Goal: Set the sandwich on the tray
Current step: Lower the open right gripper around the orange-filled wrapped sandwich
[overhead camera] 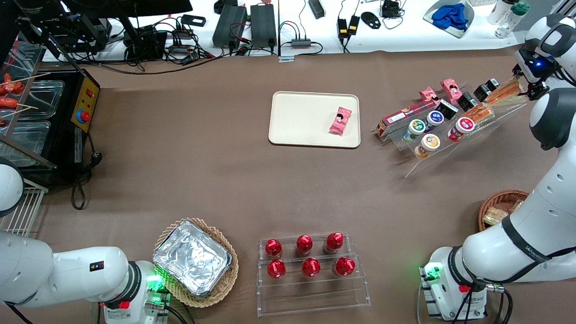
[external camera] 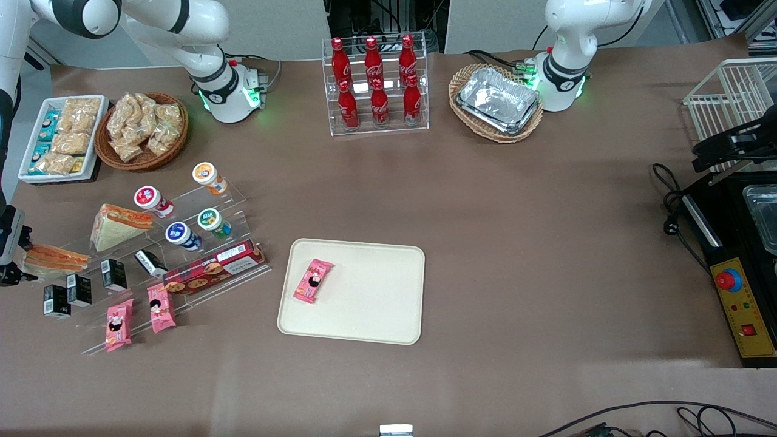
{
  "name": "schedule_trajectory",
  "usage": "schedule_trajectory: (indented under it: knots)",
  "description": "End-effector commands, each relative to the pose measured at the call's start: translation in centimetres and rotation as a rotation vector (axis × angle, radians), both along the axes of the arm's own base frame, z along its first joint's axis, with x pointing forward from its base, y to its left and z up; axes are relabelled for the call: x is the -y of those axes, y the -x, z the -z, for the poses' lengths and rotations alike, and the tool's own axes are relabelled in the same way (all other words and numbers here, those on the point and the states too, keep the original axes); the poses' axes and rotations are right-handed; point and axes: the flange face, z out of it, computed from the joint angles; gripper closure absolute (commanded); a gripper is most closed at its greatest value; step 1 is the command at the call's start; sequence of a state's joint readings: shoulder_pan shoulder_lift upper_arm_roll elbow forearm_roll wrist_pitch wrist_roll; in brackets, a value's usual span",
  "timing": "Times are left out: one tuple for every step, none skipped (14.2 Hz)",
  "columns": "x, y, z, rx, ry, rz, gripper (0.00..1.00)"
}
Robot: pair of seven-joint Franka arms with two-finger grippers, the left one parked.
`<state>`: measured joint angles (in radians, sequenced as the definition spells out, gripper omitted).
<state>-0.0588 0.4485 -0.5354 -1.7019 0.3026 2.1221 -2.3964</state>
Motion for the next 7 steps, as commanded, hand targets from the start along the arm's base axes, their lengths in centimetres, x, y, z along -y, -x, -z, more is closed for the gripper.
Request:
schedule_trajectory:
  knots:
    - [-0.2,-0.7,0.1,0.037,-0.011,0.022,0.83]
    - [-0.2,-0.7,0.0,0.042,-0.015,0.040,0.84]
    - [0.0,-0.8,-0.4,0.046,-0.015,0.064,0.84]
    - [0.0,-0.9,-0.9,0.047,-0.018,0.079,0.84]
    - [0.1,-0.8,-1.6,0.052,-0.022,0.087,0.84]
    - [0.1,-0.8,-2.3,0.053,-0.030,0.099,0.83]
    - [0.2,-1.0,-3.4,0.051,-0.035,0.124,0.83]
